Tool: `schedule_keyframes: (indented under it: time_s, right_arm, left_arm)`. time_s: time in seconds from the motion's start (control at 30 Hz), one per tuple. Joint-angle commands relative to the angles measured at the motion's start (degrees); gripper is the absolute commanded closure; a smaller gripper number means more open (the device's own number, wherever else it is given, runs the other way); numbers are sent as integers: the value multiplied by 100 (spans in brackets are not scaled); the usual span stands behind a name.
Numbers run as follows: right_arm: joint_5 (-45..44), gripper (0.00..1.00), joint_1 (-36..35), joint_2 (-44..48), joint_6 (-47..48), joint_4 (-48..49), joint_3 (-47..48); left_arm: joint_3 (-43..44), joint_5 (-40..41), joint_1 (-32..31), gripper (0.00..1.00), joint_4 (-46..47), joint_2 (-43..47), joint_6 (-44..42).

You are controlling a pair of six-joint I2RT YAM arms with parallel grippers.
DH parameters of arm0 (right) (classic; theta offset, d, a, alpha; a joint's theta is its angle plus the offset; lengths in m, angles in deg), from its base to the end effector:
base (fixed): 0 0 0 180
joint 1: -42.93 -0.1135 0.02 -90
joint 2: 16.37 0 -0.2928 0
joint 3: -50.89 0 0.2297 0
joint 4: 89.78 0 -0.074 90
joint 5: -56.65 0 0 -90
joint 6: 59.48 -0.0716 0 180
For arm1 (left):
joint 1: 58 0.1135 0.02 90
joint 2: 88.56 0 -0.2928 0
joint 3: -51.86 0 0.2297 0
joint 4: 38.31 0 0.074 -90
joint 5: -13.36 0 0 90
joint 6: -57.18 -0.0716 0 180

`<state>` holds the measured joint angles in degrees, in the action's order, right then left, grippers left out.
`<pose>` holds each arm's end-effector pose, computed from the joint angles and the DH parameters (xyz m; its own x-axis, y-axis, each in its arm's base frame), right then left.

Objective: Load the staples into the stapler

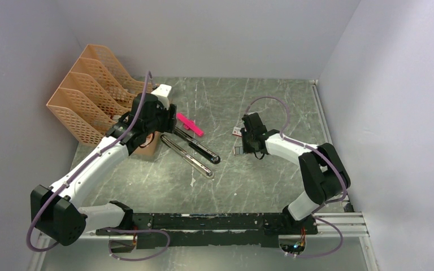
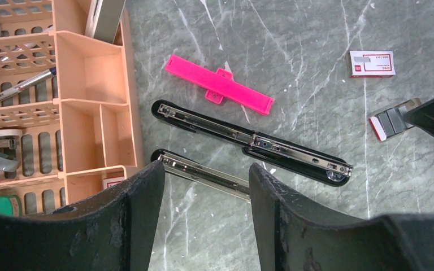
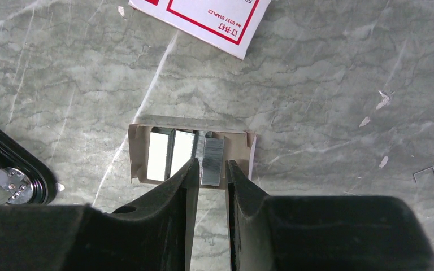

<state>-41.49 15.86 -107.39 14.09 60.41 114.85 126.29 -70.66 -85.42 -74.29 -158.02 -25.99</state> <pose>0.2797 0.1316 0.1804 -0.8232 -0.1063 -0.5578 -0.1551 0.9871 0.0409 0.2436 -0.1180 0.3328 -0.4991 0.1257 -0.8574 0.3217 0.9456 -0.0486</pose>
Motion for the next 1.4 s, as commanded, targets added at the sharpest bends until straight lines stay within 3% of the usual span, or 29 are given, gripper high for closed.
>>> schedule_keyframes:
  time_s: [0.0, 0.6, 1.0, 1.37]
  right_arm:
    - [26, 72, -18, -94, 17, 9, 66]
    - [69, 72, -18, -386, 62, -64, 125]
    - [-187, 88, -34, -26, 52, -28, 131]
    - [-284, 92, -68, 186, 127, -190, 229]
  left_arm:
    - [-27, -114, 52, 39, 124, 1, -53]
    - [-40, -127, 61, 39, 108, 2, -66]
    - [-49, -123, 69, 40, 113, 10, -72]
    - [-58, -150, 79, 40, 121, -7, -77]
